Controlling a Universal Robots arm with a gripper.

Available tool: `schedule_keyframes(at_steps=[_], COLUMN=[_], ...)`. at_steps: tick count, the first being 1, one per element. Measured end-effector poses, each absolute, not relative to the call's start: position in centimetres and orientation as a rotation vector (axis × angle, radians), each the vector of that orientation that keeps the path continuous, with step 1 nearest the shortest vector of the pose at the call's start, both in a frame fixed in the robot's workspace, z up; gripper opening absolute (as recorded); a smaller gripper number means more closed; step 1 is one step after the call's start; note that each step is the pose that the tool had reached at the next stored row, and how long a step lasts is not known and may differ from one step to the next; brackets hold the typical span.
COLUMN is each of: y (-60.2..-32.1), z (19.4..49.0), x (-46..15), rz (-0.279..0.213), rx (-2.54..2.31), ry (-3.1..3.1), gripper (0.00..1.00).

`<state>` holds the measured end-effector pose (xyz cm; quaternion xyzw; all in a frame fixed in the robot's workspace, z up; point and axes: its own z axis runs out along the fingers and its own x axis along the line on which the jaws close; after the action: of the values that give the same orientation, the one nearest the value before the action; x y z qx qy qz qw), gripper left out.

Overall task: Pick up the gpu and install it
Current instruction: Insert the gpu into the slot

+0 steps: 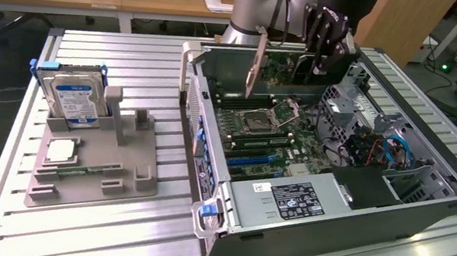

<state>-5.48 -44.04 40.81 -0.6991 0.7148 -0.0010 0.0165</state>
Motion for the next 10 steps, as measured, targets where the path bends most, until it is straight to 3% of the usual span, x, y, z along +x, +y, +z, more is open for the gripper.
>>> schedule_keyframes(at_steps=[10], y=[-44.2], z=[39.3], x=[-5.5], rz=[-0.004], rx=[-2.173], ry=[2.222], gripper=[0.29])
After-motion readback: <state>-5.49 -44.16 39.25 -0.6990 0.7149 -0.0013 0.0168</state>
